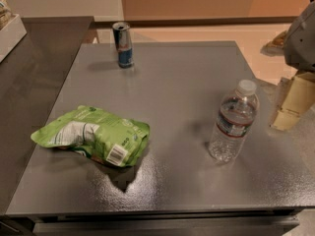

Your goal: Move water bottle near redbull can

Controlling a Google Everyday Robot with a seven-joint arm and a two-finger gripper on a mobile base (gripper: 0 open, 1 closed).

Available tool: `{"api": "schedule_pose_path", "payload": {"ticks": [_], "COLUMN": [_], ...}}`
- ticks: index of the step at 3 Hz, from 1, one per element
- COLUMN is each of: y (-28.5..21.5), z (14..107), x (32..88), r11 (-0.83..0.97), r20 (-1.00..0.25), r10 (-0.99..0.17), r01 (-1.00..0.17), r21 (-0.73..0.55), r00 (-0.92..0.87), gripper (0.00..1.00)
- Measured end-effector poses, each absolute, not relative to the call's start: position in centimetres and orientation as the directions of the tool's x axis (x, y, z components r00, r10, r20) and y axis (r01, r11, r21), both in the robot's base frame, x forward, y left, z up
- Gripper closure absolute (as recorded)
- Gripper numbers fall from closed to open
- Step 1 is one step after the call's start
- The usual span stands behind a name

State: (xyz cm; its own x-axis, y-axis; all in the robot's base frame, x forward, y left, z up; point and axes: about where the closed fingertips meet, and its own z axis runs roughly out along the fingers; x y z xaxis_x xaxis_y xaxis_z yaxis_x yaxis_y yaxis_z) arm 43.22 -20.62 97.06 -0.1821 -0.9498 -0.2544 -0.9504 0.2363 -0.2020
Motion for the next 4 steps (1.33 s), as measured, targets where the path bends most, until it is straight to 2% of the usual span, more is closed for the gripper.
{"api": "schedule_pose_path", "payload": {"ticks": [2,3,4], "y": [-17.5,-16.4,-15.7], "z": [94.8,93.7,93.2], "x": [41.2,40.8,40.7], "r11": [0.141,0.103,0.088], "r20": [-0.411,-0.473,-0.521], "r10": [-0.906,-0.878,-0.851], "r01": [-0.988,-0.994,-0.996], "r21": [-0.064,-0.028,-0.015], "r00": [-0.103,-0.078,-0.067], "gripper": [0.0,0.13,0.3]}}
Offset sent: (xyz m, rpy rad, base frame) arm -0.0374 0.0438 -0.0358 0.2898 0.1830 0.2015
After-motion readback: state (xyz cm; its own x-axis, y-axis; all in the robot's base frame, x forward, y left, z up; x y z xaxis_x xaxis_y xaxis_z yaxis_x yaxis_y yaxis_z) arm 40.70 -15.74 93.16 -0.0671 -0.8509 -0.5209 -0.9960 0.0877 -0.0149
